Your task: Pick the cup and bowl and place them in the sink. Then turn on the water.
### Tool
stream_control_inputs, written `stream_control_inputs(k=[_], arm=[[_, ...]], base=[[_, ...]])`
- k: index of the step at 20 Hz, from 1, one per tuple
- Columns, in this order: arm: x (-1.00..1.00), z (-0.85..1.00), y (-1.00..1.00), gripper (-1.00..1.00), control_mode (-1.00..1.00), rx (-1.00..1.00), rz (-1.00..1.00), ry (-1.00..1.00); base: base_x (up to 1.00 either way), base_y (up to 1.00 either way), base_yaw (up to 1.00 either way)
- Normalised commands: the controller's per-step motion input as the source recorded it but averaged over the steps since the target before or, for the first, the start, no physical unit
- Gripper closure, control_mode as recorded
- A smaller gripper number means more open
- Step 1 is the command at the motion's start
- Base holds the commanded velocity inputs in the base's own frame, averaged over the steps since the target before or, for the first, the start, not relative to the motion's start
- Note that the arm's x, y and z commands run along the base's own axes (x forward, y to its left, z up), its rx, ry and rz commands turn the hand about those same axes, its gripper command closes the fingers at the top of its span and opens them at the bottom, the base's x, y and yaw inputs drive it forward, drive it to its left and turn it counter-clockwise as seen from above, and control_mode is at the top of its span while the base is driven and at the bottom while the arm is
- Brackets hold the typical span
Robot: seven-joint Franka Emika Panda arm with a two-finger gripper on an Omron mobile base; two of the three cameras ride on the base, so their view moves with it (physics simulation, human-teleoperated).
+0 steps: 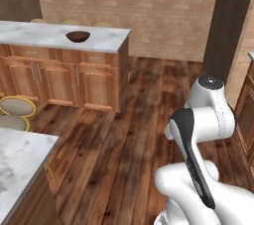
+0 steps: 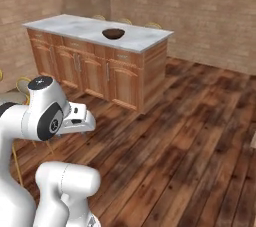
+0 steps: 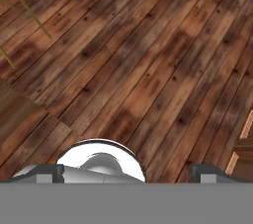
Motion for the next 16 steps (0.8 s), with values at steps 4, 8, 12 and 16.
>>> stream_control_inputs(k=[4, 8, 12, 16], arm=[[0.0, 0.0, 0.0, -1.0, 1.0, 0.0, 0.0, 0.0], [0.0, 0.0, 0.0, -1.0, 1.0, 0.0, 0.0, 0.0], [0.0, 0.0, 0.0, -1.0, 1.0, 0.0, 0.0, 0.0], [0.0, 0.0, 0.0, -1.0, 1.0, 0.0, 0.0, 0.0]], base=[[0.73, 0.1, 0.17], [0.75, 0.08, 0.15], [0.75, 0.07, 0.15], [0.75, 0.07, 0.15]])
